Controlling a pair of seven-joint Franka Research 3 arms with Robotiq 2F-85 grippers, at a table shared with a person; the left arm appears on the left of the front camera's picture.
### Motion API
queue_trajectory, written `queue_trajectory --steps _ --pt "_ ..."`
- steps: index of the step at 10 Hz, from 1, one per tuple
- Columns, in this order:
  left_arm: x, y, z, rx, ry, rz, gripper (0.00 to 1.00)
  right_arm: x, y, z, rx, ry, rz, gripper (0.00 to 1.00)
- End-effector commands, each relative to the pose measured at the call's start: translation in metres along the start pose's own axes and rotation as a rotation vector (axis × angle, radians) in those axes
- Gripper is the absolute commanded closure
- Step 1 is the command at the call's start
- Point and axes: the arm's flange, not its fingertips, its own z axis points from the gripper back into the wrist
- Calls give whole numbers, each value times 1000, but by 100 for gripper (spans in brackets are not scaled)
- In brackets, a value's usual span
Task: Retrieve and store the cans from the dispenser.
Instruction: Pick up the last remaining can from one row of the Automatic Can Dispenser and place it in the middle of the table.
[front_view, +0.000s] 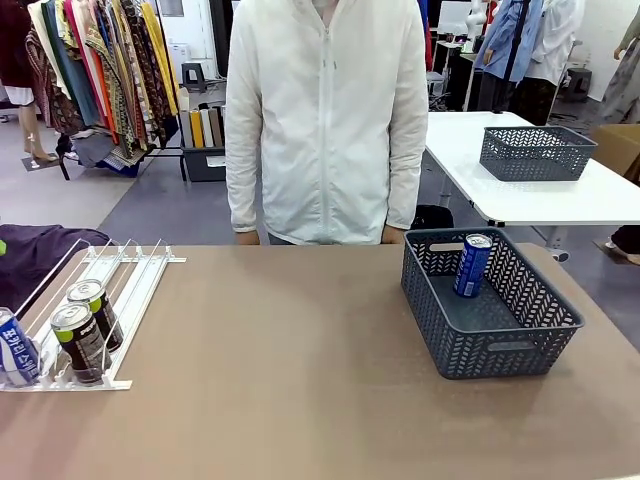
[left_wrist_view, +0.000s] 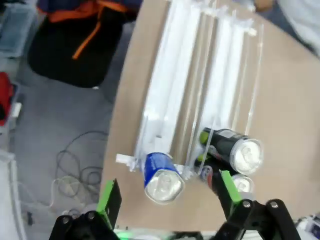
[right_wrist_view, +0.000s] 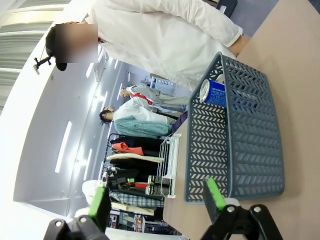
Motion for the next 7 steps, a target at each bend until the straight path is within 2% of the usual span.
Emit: queue_trajectory --steps 1,2,5,7 --pt "1 -6 0 14 36 37 0 -1 4 1 1 7 -7 0" --pt "0 0 0 0 0 0 0 -1 4 1 1 7 -7 0" --pt "0 -7 -4 14 15 4 0 -1 4 1 1 7 -7 0" --pt "-8 -17 -15 96 37 -151 0 -1 4 1 1 7 -7 0"
